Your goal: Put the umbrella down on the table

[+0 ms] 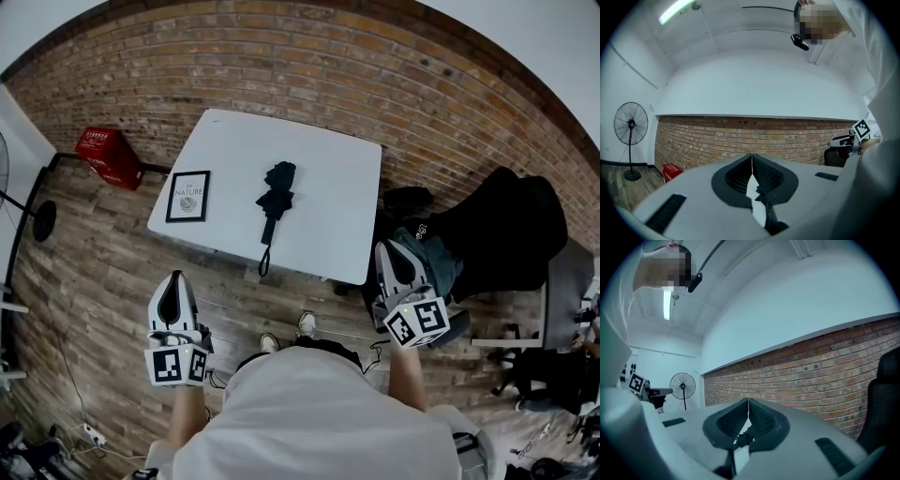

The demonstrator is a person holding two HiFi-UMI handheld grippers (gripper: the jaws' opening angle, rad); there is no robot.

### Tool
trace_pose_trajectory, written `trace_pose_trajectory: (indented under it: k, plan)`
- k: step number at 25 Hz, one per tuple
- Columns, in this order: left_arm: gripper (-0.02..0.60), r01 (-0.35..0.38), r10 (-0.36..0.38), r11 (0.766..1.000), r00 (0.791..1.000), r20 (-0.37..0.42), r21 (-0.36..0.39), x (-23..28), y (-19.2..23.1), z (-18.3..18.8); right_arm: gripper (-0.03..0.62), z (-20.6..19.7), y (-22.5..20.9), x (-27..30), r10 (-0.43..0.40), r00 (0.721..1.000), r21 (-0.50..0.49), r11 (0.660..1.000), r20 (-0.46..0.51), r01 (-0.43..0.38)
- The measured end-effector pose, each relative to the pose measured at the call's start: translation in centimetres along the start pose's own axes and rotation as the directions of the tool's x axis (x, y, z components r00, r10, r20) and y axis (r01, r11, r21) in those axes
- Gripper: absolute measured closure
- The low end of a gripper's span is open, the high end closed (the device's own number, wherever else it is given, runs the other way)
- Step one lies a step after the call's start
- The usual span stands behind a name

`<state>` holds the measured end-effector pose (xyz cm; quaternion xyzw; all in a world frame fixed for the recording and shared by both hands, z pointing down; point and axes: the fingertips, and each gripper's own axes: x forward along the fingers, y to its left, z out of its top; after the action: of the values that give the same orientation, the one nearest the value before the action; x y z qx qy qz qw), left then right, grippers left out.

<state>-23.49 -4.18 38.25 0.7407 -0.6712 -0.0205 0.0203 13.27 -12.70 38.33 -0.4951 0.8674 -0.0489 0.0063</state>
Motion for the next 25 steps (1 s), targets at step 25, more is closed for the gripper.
trace_pose_trajectory:
  k: [25]
  plan:
    - [0.555,-0.027,0.027,1.000,0.999,-0.029,0.001,-2.4,4.1,-1.1,0.576,-0.9,5.4,-0.3,-0.024,0.998,-0.100,0.995,-0.060,0.018]
